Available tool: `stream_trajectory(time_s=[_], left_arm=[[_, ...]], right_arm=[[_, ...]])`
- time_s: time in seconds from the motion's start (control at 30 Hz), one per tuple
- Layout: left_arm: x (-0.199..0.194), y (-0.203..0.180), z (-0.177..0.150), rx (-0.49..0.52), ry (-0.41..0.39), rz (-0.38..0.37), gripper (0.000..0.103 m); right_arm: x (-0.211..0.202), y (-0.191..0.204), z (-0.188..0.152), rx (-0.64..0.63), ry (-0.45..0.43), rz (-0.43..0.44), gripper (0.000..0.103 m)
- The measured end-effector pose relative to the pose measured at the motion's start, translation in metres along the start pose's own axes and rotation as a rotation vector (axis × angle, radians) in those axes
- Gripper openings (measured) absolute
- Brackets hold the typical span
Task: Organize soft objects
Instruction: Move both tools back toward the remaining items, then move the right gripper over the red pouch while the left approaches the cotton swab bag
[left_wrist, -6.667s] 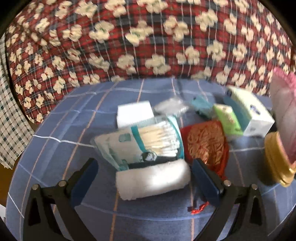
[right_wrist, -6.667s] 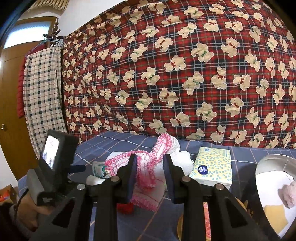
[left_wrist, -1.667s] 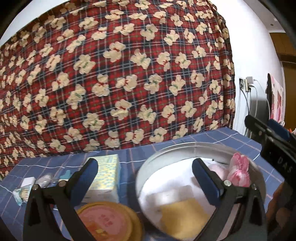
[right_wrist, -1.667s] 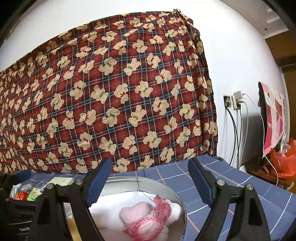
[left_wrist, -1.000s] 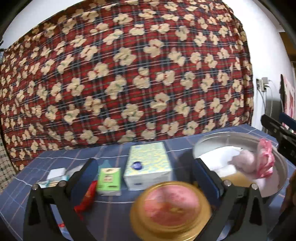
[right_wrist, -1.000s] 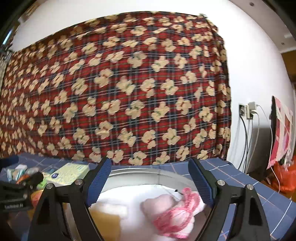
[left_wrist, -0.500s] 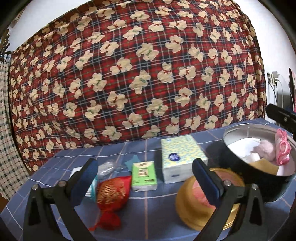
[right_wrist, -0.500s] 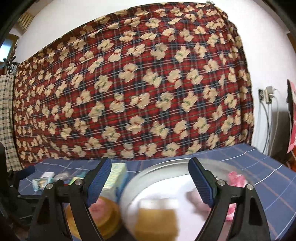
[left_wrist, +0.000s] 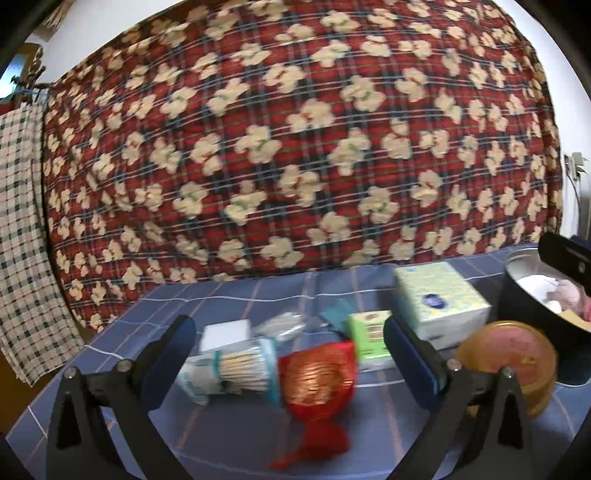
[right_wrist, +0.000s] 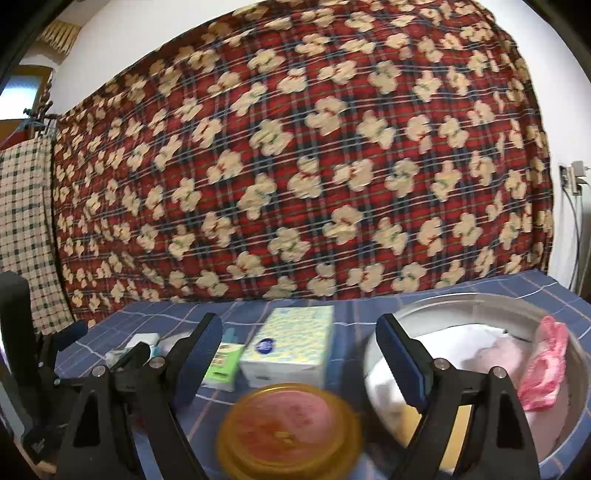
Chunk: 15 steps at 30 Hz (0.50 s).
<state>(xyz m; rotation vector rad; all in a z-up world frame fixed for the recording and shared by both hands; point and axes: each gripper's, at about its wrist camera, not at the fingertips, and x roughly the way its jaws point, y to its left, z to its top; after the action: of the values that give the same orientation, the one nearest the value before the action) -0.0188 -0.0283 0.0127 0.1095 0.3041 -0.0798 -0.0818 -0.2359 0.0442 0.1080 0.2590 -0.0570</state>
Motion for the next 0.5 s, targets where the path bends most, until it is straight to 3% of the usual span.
stream_trajectory(time_s=[0.5], left_arm=[[0.042, 0.107, -0.007, -0.111, 0.091, 0.126, 0.103]], right_arm=[[0.044, 0.078, -0.016, -0.043, 0.167, 0.144, 0.087]])
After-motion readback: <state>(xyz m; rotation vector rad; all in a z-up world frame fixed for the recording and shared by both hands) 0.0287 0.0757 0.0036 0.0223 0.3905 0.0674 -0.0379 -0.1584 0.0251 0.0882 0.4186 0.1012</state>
